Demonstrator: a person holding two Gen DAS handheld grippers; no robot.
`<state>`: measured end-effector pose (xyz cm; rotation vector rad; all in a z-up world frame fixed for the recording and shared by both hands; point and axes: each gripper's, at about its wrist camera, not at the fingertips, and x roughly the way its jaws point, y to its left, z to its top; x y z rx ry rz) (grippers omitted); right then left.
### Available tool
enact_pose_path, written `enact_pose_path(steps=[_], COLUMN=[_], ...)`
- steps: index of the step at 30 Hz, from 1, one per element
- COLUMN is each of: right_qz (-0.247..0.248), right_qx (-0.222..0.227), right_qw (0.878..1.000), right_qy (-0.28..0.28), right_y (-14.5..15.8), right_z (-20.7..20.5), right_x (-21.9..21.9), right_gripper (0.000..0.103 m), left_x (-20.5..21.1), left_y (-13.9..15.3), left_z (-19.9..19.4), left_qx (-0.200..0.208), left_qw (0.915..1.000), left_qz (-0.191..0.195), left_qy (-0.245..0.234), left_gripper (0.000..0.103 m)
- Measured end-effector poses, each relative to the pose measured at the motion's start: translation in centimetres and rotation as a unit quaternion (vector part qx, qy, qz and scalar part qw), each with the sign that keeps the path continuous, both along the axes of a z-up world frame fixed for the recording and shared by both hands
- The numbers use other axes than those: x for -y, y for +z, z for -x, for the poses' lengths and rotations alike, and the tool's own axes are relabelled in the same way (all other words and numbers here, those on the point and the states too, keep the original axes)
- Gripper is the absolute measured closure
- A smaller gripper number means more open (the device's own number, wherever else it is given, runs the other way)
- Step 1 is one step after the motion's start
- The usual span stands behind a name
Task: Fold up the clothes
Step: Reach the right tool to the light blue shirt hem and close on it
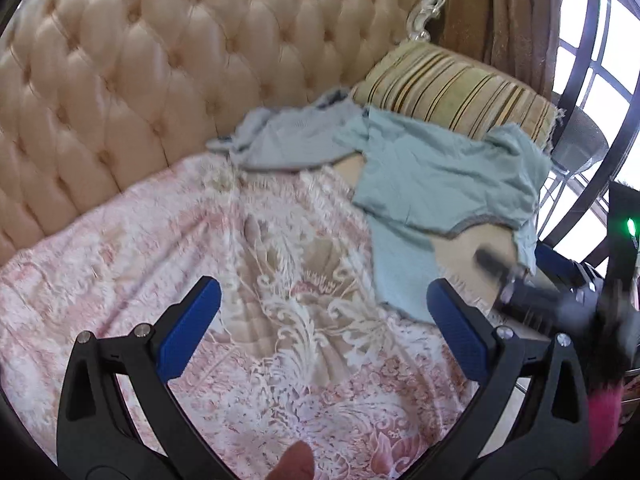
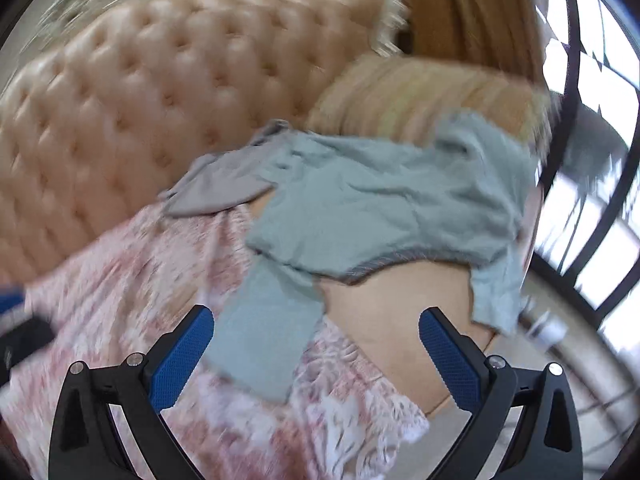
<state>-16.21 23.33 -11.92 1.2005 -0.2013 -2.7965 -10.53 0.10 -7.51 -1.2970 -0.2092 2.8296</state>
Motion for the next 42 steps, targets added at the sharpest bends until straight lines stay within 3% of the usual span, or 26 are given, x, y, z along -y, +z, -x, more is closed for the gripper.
enact_pose_path(steps=[3,7,10,15,18,24,27,30,32,33,35,37,38,40,42], right_qz=[0.132,0.223,0.231,0.234,0.248,0.291,0.325,0.322,0.340,0.350,0.357,0.367,0.377,0.381,0.361], right_qx=[0.023,0.032,0.055,0.019,-0.002,-0.001,-0.033,-0.041,-0.043,-0.044,-0.038,-0.022,-0.014,-0.013,-0.027], right_qw=[0.991,0.973,0.969,0.970,0.964,0.945,0.932,0.934,0.928,0.924,0.921,0.917,0.912,0.909,0.918], right_qy=[-0.020,-0.048,-0.061,-0.060,-0.091,-0.151,-0.154,-0.149,-0.148,-0.147,-0.148,-0.154,-0.161,-0.168,-0.163], right_y=[-2.9,-5.9,-7.6,-7.9,-8.1,-8.2,-9.1,-8.9,-9.0,-9.0,-9.1,-9.9,-10.4,-10.6,-10.0], right_z=[2.9,5.8,7.4,8.6,9.3,9.1,8.3,9.6,10.3,10.5,10.7,10.4,9.9,8.7,7.7], right_x=[-4.4,-8.3,-9.2,-10.1,-11.7,-14.6,-16.1,-17.0,-17.6,-18.0,-18.4,-19.2,-19.8,-20.6,-21.0], right_gripper=[0.000,0.000,0.000,0.000,0.000,0.000,0.000,0.000,0.000,0.002,0.020,0.053,0.059,0.059,0.056], left_x=[1.3,2.8,3.6,5.0,5.5,5.8,5.8,5.5,5.3,5.3,5.2,5.2,5.3,5.4,5.4], left_y=[-1.5,-3.2,-3.9,-4.5,-4.6,-4.3,-4.2,-4.7,-5.0,-5.2,-5.6,-5.8,-5.9,-6.0,-6.2], left_z=[0.0,0.0,0.4,0.9,1.0,0.6,0.6,0.7,0.6,0.5,0.5,0.4,0.4,0.4,0.4], left_qx=[0.011,0.020,0.034,0.045,0.047,0.021,0.014,0.024,0.031,0.037,0.044,0.048,0.049,0.051,0.054], left_qw=[0.9992,0.9968,0.9963,0.9937,0.9926,0.9927,0.9928,0.9926,0.9923,0.9919,0.9914,0.9910,0.9908,0.9906,0.9908], left_qz=[-0.038,-0.076,-0.077,-0.101,-0.109,-0.116,-0.117,-0.119,-0.120,-0.121,-0.123,-0.125,-0.126,-0.127,-0.124], left_qy=[0.005,0.011,0.014,0.021,0.023,0.025,0.018,0.007,0.005,0.004,0.003,0.002,0.003,0.005,0.007], left_gripper=[0.000,0.000,0.000,0.000,0.000,0.000,0.000,0.000,0.000,0.000,0.000,0.000,0.000,0.000,0.000])
